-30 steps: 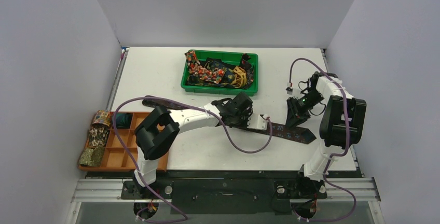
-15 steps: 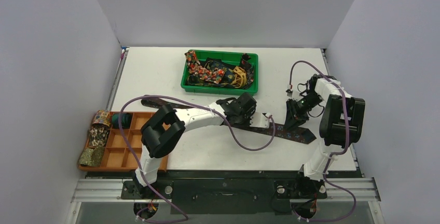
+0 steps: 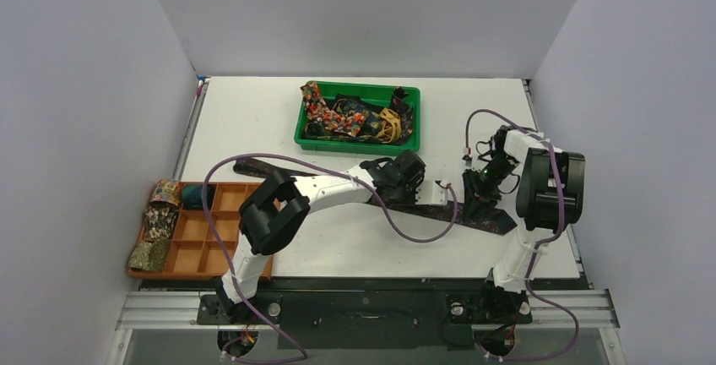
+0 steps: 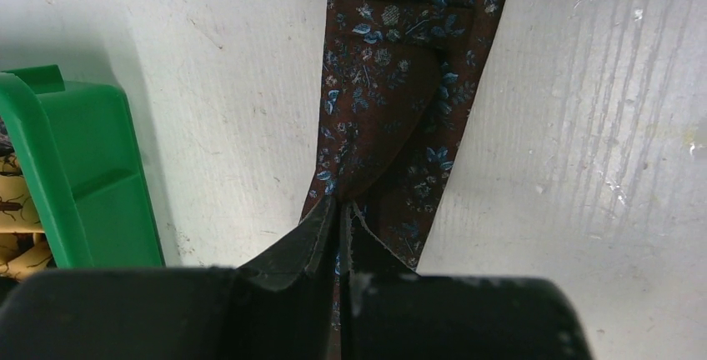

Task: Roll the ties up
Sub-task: Flatten out the tie at the center of the board.

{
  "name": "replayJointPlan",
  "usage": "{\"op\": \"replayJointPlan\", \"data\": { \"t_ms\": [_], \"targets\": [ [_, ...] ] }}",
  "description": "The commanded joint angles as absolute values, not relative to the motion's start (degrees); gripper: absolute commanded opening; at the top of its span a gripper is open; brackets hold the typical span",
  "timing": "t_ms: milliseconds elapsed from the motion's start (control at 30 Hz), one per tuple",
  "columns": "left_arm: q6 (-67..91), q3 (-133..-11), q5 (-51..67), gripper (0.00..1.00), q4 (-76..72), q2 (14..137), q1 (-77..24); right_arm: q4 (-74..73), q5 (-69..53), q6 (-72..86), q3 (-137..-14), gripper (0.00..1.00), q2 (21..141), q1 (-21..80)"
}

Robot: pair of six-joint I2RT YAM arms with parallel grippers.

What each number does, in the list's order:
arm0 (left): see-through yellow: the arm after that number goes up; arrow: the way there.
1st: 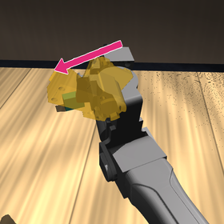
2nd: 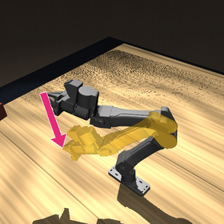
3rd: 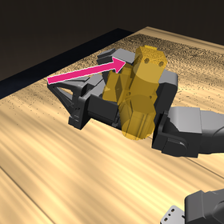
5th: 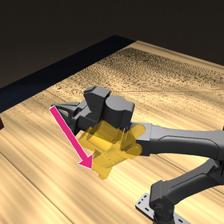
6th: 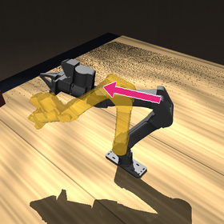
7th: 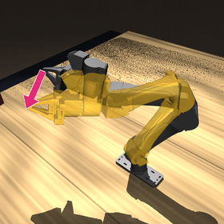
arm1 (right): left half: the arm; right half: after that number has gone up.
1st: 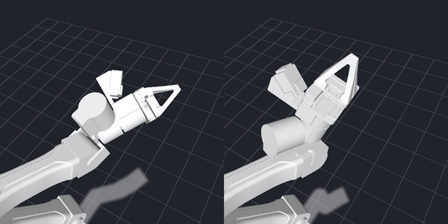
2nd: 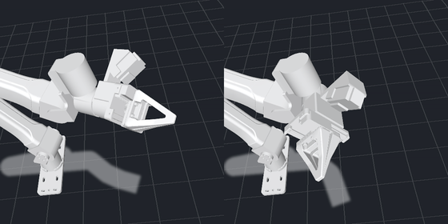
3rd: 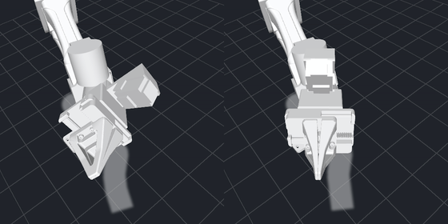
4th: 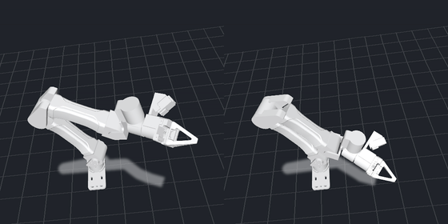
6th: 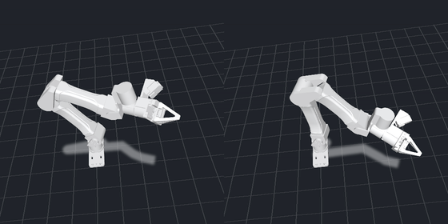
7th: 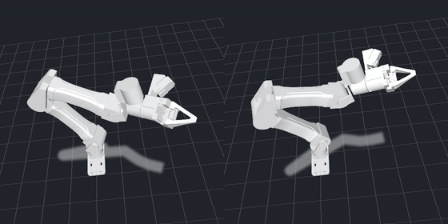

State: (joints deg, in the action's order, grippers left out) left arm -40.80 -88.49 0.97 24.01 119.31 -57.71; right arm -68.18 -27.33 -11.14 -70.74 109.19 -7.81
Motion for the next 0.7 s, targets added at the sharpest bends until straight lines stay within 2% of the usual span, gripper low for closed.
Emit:
{"op": "replayJointPlan", "data": {
  "t_ms": [0, 167, 533, 667],
  "targets": [
    [-37.7, -91.0, 3.5, 0.00, 23.0, 119.7, -57.9, -67.3, -23.3, -9.7, -70.6, 0.25, 110.0, -6.3],
    [-35.7, -89.7, 4.7, 0.00, 21.6, 118.9, -58.0, -66.6, -22.1, -9.5, -70.4, 0.25, 111.4, -5.5],
    [-34.0, -88.2, -3.2, 0.00, 16.3, 118.5, -58.5, -66.5, -22.2, -9.3, -70.5, 0.25, 111.8, -4.6],
    [-34.6, -87.4, -2.7, 0.00, 16.0, 118.0, -58.9, -66.5, -22.4, -9.2, -70.6, 0.25, 112.1, -4.5]
  ]
}}
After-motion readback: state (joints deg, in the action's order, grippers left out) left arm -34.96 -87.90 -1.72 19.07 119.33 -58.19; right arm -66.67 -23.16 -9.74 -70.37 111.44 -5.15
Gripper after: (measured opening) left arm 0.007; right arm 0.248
